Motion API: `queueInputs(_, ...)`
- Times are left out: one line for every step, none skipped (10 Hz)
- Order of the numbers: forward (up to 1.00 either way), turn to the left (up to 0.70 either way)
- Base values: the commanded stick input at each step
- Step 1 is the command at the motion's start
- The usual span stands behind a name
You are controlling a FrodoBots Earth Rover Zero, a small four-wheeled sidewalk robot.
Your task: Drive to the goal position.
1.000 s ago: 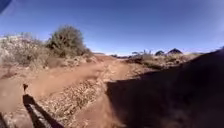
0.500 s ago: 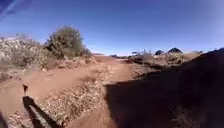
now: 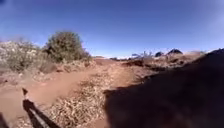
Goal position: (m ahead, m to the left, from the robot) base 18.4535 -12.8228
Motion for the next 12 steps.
queueInputs(0.50, -0.33)
queueInputs(0.50, -0.37)
queueInputs(0.50, -0.15)
queueInputs(0.50, -0.05)
queueInputs(0.50, -0.22)
queueInputs(0.50, -0.39)
queueInputs(0.50, -0.12)
queueInputs(0.50, 0.00)
queueInputs(0.50, 0.00)
queueInputs(0.50, 0.00)
queueInputs(0.50, 0.00)
queueInputs(0.50, 0.00)
